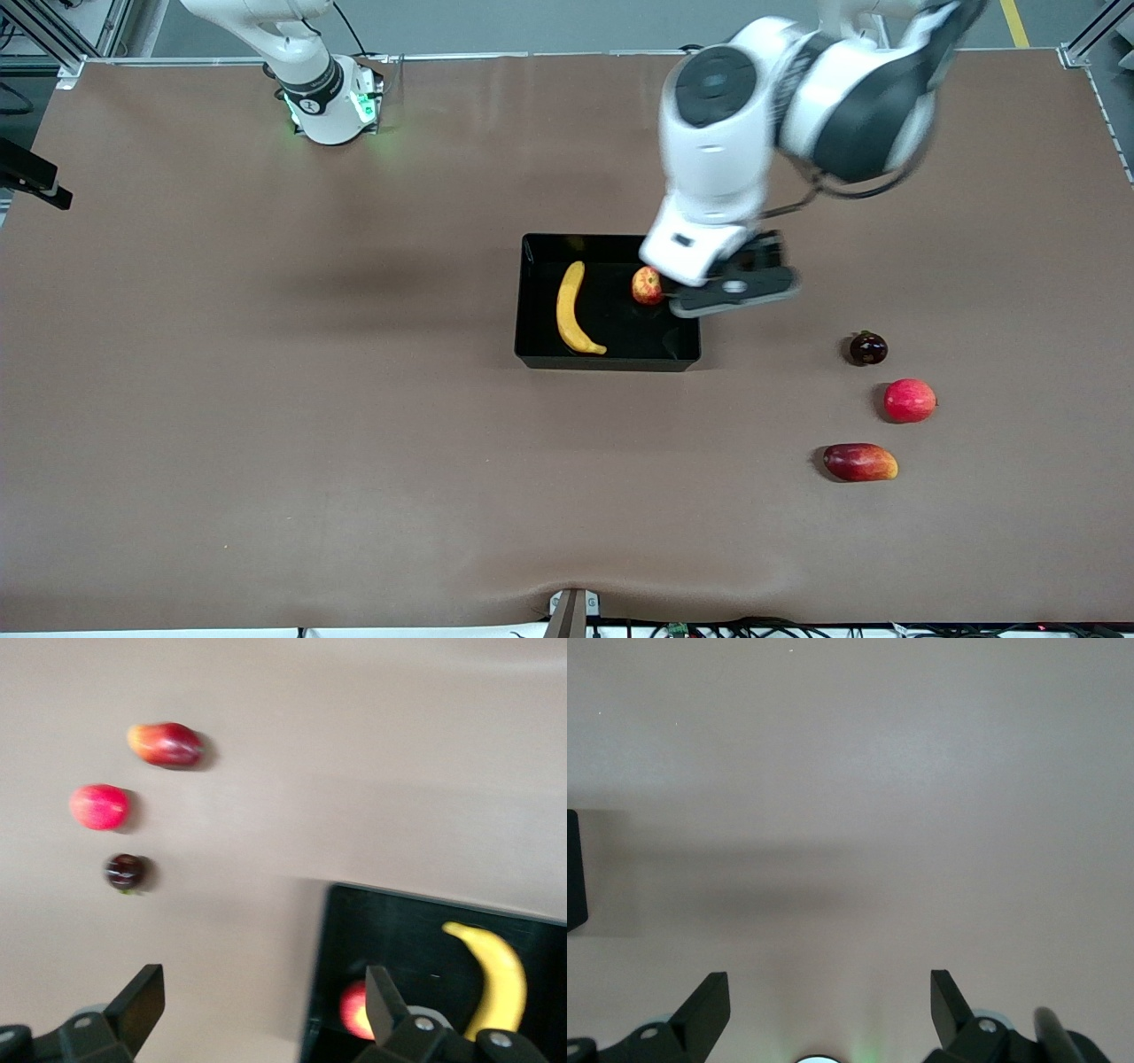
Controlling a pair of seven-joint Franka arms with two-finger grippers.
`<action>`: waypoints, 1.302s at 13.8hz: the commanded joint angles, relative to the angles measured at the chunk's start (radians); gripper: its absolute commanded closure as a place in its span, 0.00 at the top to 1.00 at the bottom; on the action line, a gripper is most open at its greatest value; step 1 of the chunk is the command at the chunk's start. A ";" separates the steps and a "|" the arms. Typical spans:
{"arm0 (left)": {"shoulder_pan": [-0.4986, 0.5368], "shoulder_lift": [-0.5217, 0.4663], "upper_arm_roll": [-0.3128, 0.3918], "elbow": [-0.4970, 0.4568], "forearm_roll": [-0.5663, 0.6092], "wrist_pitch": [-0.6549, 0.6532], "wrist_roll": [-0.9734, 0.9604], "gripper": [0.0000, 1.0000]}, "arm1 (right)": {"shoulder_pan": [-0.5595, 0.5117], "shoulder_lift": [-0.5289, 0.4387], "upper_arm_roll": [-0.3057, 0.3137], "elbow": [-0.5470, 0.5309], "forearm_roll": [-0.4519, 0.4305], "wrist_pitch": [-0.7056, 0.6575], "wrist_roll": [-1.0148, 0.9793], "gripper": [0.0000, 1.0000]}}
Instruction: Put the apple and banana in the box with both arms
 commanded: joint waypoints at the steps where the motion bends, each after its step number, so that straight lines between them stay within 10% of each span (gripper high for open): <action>1: 0.065 -0.090 -0.006 -0.038 -0.007 -0.071 0.114 1.00 | -0.019 0.010 0.009 0.020 0.013 -0.006 -0.007 1.00; 12: 0.406 -0.238 0.002 -0.045 -0.255 -0.131 0.481 1.00 | -0.019 0.010 0.009 0.020 0.012 -0.007 -0.007 1.00; 18: 0.213 -0.348 0.348 -0.125 -0.361 -0.175 0.640 1.00 | -0.021 0.012 0.009 0.020 0.012 -0.006 -0.007 1.00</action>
